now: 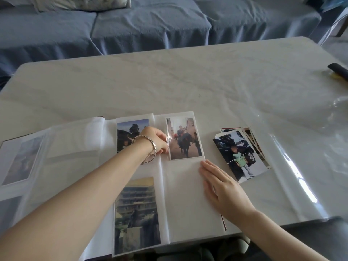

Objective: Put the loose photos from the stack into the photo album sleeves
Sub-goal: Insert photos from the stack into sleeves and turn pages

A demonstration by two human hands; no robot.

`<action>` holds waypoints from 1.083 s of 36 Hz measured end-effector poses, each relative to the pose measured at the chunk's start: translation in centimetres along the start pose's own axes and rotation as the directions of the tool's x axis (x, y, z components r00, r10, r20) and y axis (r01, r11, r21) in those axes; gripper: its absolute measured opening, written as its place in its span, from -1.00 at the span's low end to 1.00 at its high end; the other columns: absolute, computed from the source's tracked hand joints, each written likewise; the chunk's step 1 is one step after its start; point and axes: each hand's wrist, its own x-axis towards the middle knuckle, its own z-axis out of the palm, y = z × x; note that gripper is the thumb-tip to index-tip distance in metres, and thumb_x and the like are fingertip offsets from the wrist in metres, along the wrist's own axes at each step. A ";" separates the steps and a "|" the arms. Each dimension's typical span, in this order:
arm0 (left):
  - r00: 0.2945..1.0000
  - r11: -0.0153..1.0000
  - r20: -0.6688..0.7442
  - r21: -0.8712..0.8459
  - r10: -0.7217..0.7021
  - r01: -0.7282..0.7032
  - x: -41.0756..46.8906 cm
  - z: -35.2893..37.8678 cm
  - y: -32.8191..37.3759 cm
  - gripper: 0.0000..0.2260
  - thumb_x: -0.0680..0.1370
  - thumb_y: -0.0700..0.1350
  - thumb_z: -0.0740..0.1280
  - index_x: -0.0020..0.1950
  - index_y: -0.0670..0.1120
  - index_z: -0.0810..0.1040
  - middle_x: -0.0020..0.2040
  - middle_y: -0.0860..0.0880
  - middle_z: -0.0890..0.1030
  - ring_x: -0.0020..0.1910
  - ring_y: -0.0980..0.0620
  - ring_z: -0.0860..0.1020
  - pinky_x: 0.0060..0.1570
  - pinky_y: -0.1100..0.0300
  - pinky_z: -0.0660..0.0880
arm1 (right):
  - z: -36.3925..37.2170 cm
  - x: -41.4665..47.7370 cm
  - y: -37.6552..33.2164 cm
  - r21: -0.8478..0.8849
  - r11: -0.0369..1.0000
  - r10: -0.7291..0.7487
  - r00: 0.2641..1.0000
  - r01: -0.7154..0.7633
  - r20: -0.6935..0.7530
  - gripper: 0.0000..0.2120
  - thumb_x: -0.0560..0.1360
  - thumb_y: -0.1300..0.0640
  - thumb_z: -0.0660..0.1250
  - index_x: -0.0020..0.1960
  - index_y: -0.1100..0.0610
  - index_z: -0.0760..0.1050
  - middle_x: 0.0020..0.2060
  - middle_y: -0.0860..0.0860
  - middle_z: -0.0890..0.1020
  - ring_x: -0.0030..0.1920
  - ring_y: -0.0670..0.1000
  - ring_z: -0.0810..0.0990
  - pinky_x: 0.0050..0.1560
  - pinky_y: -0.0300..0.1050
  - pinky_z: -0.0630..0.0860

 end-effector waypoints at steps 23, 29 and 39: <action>0.925 0.572 0.095 0.761 0.368 -0.305 -3.5 2.6 -7.9 -0.38 0.57 0.28 -0.09 0.52 0.08 -0.27 0.49 0.05 -0.38 0.46 0.04 -0.36 0.28 0.13 -0.44 | -4.5 1.8 3.6 -0.276 0.819 0.554 0.819 -0.502 0.153 -0.44 0.51 -0.12 0.24 0.44 0.07 0.26 0.32 0.04 0.38 0.35 0.10 0.33 0.29 -0.02 0.30; 0.909 0.584 0.096 0.738 0.405 -0.337 -3.5 0.8 -9.5 -0.45 0.59 0.21 -0.05 0.51 0.16 -0.21 0.48 0.05 -0.39 0.38 0.11 -0.44 0.29 0.14 -0.43 | -4.9 2.2 3.7 -0.369 0.826 0.525 0.819 -0.426 0.230 -0.52 0.58 -0.06 0.09 0.45 0.10 0.26 0.22 0.03 0.44 0.28 0.07 0.39 0.22 -0.10 0.30; 0.682 0.435 0.178 0.651 0.710 -0.622 -4.3 -1.1 -9.0 -0.64 0.52 -0.09 0.35 0.32 -0.05 0.49 0.50 0.02 0.01 0.48 -0.02 -0.14 0.42 -0.01 -0.15 | -6.3 3.0 3.7 -0.327 0.844 0.501 0.842 -0.425 0.200 -0.63 0.59 0.21 0.10 -0.37 0.06 0.15 -0.47 -0.01 0.32 -0.49 0.04 0.25 -0.37 -0.10 0.20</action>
